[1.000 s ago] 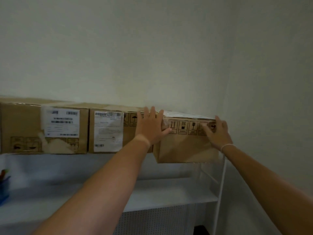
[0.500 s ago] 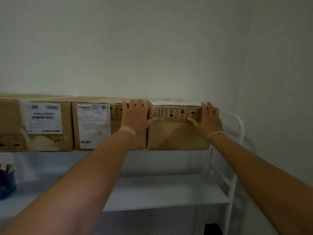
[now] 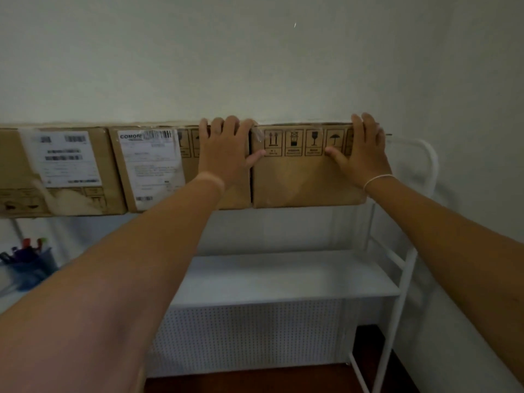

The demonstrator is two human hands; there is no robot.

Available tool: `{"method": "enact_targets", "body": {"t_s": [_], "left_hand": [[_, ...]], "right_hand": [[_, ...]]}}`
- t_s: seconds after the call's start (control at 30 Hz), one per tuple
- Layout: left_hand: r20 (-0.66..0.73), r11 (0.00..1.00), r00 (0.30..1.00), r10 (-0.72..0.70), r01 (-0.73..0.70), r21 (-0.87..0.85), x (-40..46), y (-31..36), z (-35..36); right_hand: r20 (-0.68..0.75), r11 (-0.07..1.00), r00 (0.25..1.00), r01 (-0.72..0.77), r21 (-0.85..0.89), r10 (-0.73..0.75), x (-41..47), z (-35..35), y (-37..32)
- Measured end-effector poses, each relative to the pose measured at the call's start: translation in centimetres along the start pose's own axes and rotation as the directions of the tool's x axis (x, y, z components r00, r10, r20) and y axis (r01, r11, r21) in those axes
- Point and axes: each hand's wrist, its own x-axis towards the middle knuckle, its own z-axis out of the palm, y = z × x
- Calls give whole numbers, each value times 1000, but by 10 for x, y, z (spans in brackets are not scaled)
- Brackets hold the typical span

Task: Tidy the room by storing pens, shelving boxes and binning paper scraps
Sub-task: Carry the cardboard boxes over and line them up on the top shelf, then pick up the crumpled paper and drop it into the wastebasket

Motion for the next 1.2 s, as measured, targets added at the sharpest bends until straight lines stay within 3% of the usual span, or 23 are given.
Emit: {"method": "enact_targets", "body": {"t_s": [0.4,0.6,0.93,1.2], "left_hand": [[-73,985,983,170,-171,-14,-26,-21,16],[-5,972,974,229,-229,-57,-58,-35,18],[240,983,963,125,-87,-163,-137,-81,-5],[454,970,886,95,19,-241,-247,-124,-37]], "right_hand": [[-70,998,996,-53,-45,50,-7,9,-8],[-87,984,989,-131,-119,121,-27,17,-25],[155,992,986,-45,-115,62,-132,55,-88],[357,996,930,-65,-59,81,-243,81,-154]]}}
